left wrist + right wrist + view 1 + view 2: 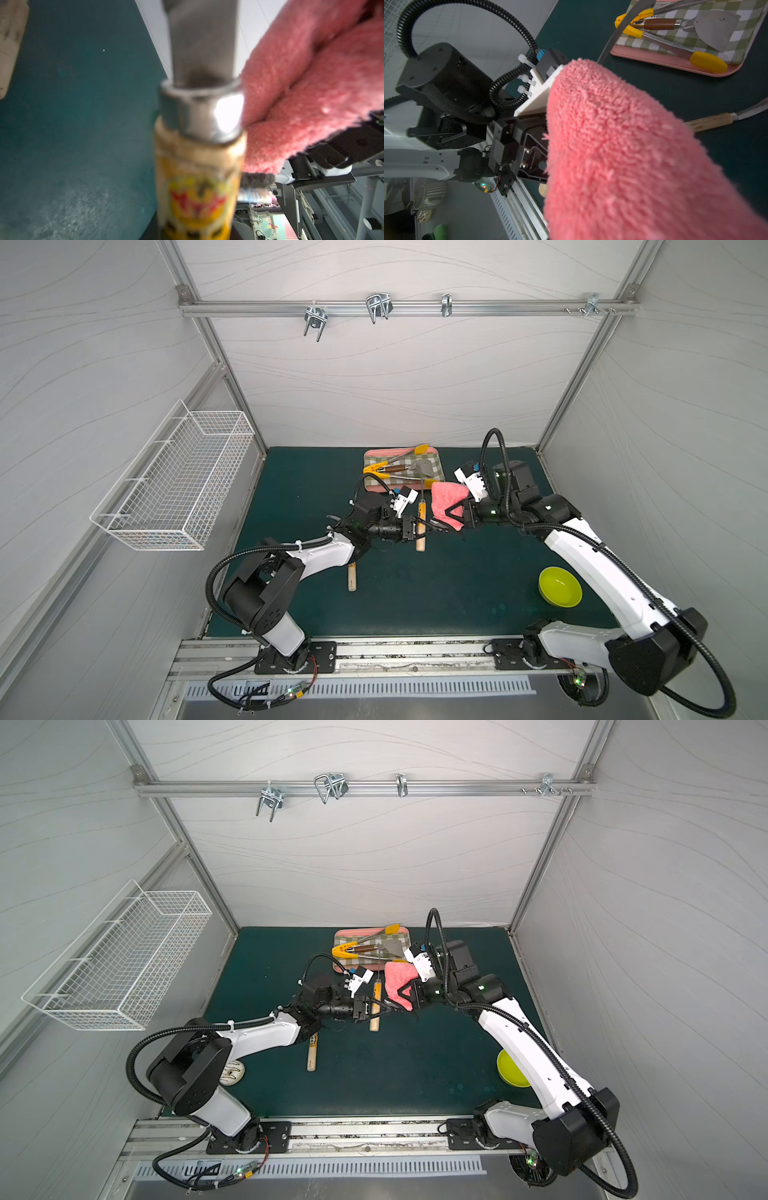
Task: Wipe small sickles with rags
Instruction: Wipe the small sickle.
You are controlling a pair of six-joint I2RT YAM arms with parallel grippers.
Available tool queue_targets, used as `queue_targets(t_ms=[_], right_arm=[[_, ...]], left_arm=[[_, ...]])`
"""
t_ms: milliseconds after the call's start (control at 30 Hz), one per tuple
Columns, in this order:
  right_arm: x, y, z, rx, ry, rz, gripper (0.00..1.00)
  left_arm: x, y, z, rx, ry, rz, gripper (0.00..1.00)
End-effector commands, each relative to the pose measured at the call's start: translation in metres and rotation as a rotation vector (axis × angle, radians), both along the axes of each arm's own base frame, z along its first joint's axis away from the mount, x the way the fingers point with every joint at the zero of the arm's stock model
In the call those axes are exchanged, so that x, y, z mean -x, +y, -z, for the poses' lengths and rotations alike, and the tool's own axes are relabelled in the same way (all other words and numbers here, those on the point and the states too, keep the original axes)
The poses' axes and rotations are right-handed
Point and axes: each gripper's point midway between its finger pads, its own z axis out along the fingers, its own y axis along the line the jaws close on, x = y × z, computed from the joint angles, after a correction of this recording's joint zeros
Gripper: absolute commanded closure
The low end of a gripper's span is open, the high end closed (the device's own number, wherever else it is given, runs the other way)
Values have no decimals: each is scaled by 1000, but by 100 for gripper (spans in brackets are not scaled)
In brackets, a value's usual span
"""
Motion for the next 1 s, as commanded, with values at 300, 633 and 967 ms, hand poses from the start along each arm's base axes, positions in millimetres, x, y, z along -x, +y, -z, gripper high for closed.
queue_targets(t_ms=[300,633,967], right_arm=[[-3,-5,-3,218,63,-5,100],[-3,37,19,261,148,-102,100],[-17,38,85,371,300,-52,100]], left_arm=[[3,36,50,-459,-181,-15,100],[13,38,67,-715,-371,33,100],[21,33,49,-727,-507,-20,100]])
